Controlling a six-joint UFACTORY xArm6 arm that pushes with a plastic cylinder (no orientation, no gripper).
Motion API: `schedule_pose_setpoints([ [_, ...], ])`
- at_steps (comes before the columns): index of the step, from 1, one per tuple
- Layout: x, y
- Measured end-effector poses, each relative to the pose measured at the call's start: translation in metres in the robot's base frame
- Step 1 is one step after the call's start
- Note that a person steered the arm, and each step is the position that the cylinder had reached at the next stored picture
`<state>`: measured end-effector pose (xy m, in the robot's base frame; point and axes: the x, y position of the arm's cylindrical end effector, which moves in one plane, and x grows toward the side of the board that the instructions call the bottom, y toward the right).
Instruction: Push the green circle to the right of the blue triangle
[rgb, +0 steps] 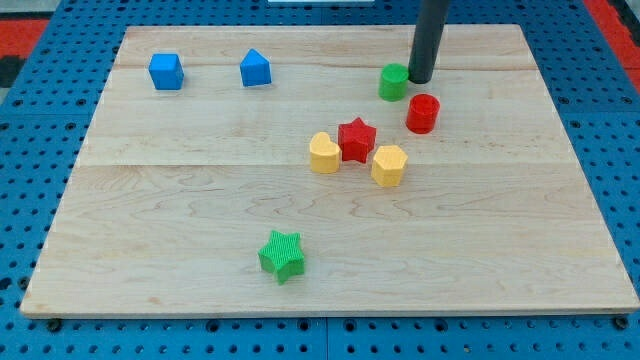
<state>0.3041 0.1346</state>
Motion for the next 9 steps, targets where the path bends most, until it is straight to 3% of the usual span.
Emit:
schedule_pose_setpoints([
  [1,0.031,0.013],
  [2,0.023,-0.036],
  [4,-0.021,-0.045],
  [6,-0.027,-0.027],
  [8,-0.034,-0.104],
  [9,-0.055,-0.07],
])
